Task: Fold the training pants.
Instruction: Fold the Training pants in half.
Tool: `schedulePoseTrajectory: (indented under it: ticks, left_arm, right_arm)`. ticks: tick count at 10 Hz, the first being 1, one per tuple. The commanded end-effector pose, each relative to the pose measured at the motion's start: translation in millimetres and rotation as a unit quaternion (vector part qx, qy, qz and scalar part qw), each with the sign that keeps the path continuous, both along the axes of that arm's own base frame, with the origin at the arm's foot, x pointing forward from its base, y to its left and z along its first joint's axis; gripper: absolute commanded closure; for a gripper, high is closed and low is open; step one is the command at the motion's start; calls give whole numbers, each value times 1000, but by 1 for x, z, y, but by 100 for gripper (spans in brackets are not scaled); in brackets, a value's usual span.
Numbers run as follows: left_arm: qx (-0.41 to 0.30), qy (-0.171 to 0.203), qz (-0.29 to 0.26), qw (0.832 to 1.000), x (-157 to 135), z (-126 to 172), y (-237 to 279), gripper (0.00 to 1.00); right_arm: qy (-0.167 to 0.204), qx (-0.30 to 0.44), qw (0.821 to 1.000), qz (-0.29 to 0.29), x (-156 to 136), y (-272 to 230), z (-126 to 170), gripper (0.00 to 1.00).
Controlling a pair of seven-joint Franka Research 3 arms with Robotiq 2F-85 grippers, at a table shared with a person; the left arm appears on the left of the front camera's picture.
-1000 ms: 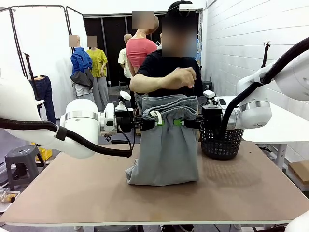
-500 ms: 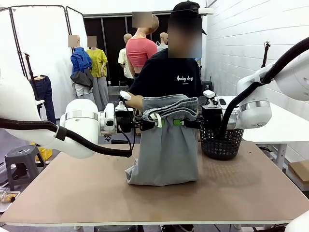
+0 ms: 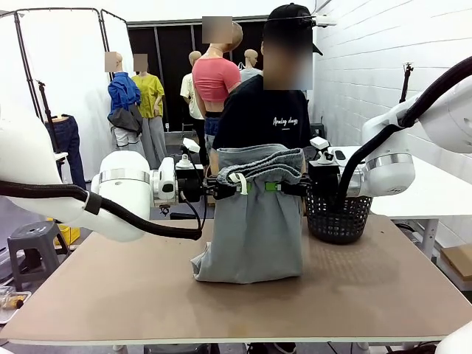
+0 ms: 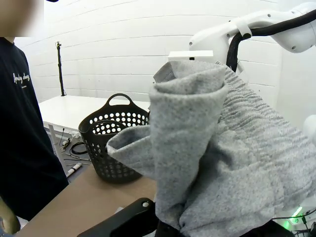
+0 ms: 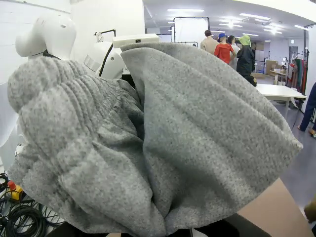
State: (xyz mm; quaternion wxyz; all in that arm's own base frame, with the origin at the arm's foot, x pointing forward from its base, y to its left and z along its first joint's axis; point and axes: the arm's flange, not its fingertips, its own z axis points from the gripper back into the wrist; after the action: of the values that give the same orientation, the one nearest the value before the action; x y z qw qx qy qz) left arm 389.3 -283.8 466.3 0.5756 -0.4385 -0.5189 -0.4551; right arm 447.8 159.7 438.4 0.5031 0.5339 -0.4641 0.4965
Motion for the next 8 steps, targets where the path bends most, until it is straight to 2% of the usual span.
schedulePoseTrajectory:
  ticks: [1,8]
  left_arm:
    - [5,-5,2,1000,-3,3,-2,100]
    - [5,-5,2,1000,-3,3,-2,100]
  right_arm:
    - [-2,9,1000,1,-3,0,1,100]
    - [-2,9,1000,1,-3,0,1,100]
